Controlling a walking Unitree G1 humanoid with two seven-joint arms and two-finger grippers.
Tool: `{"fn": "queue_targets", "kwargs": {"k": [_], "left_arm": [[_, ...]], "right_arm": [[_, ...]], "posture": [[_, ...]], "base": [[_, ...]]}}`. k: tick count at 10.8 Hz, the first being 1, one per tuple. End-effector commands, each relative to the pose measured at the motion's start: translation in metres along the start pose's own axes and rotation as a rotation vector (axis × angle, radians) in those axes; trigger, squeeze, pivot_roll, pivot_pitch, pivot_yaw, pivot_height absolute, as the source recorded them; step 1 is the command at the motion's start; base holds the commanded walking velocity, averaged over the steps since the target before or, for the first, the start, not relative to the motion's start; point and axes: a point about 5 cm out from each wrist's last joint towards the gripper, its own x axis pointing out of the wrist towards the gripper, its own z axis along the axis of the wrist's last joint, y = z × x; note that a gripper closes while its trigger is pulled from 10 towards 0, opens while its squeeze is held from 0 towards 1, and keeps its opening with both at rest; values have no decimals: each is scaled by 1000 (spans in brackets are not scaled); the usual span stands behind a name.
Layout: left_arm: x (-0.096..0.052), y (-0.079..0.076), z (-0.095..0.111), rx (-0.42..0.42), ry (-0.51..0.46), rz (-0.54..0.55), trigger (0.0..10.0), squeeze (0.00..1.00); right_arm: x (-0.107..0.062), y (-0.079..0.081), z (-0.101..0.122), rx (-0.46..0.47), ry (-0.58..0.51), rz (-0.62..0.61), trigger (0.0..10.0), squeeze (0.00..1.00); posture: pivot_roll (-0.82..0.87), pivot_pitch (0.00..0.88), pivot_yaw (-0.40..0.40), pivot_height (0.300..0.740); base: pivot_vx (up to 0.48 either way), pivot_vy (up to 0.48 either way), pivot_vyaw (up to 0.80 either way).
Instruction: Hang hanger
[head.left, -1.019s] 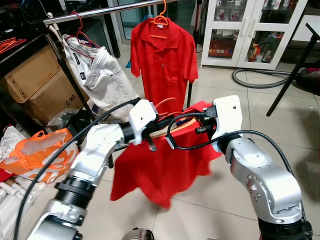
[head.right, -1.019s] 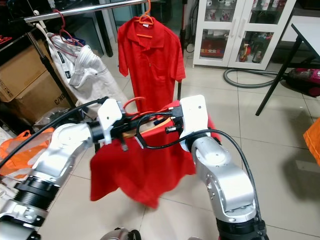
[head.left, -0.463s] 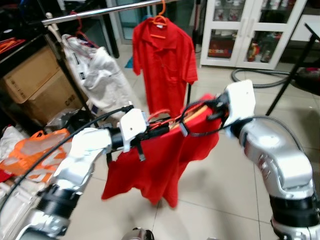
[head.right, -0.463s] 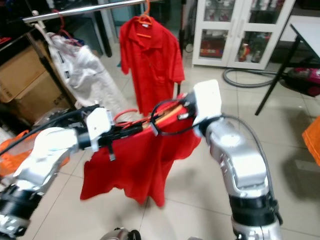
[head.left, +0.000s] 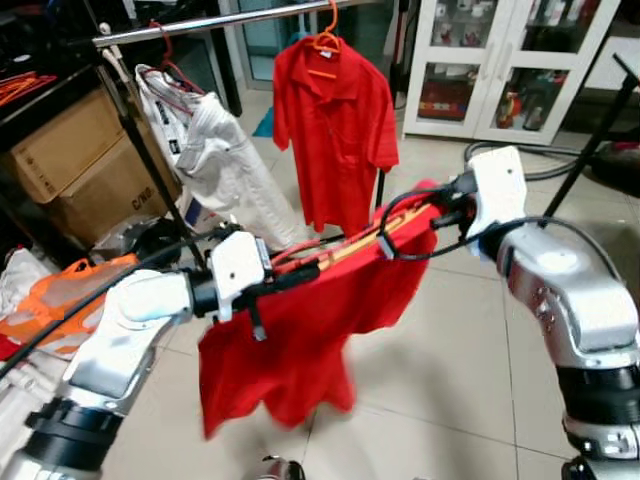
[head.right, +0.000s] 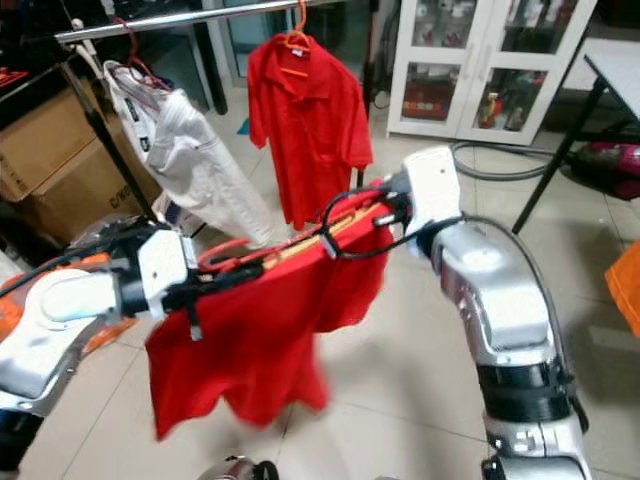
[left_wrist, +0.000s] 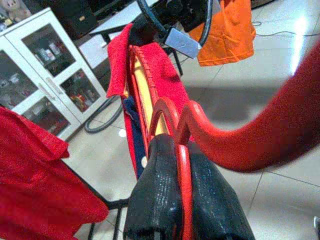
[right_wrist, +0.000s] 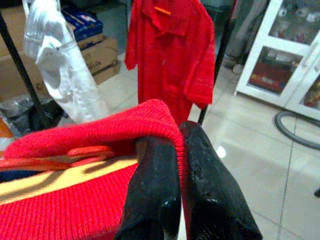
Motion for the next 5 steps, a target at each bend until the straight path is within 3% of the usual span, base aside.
{"fn": "queue_targets", "kwargs": {"k": [1,3,5], "left_arm": [[-23,1,-15,-38,112,20,10000,0],[-26,1,-13,-35,106,20,10000,0],[-24,7,4,-13,-31,66,10000,0]], "right_arm": [[-13,-52,18,-23,-74,-224,0,0],[-14,-62,21,-27,-80,-244,0,0],[-12,-71,8,8,-34,-250,0,0]], "posture": [[-74,39,77,740],[-73,40,76,740],[-77,38,78,740]], "base": [[0,0,0],[0,0,0],[0,0,0]]}}
